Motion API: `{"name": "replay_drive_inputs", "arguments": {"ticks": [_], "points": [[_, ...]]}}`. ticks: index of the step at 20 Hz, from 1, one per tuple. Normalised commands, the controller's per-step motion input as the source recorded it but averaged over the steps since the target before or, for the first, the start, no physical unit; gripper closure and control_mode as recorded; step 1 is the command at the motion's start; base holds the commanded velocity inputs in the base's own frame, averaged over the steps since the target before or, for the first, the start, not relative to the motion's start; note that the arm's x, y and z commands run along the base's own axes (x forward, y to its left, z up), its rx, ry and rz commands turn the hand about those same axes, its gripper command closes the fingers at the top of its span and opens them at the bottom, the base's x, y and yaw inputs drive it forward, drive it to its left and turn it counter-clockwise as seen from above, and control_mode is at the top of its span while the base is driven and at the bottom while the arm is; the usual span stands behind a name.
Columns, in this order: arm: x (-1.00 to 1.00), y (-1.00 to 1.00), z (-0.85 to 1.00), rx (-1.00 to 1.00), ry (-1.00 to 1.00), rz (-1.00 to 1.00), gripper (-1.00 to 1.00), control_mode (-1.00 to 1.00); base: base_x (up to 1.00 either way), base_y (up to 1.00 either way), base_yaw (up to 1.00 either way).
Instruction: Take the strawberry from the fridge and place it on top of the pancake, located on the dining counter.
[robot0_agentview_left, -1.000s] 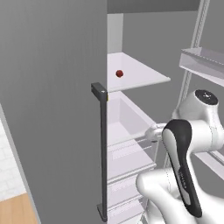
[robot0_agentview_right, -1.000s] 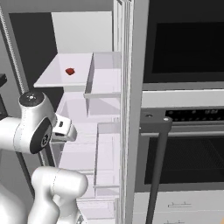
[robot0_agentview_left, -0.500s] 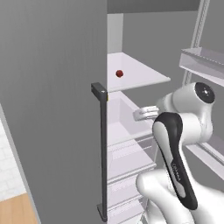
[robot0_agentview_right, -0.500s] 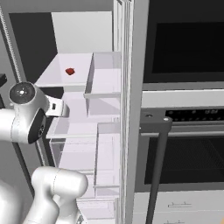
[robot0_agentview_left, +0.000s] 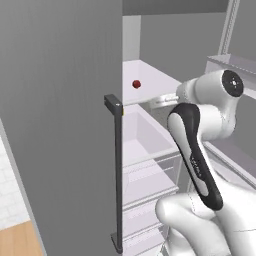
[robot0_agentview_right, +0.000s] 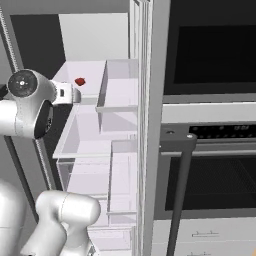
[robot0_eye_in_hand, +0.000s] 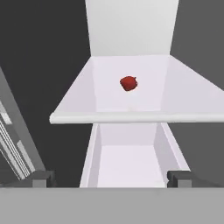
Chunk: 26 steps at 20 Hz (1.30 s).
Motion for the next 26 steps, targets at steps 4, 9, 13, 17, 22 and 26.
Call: {"name": "replay_drive_inputs", "arguments": {"ticks": [4,9,13,17,22,26], "points": [[0.67,0.00,0.48,-0.10,-0.07,0.00,-1.00,-1.00,0.00,0.00,0.00],[0.85,0.00,0.16,-0.04,0.00,-0.03,-1.00,-1.00,0.00,0.00,0.00],[1.00,0.00,-0.07,-0.02,0.08,-0.02,-1.00,-1.00,0.00,0.00,0.00],[0.83,0.00,-0.02,0.00,0.18,0.00,-1.00,-1.00,0.00,0.00,0.00],[0.73,0.16,-0.07,-0.01,0.24,0.00,-1.00,-1.00,0.00,0.00,0.00],[0.56,0.27,-0.36,-0.05,0.08,0.00,-1.00,-1.00,0.00,0.00,0.00]]}}
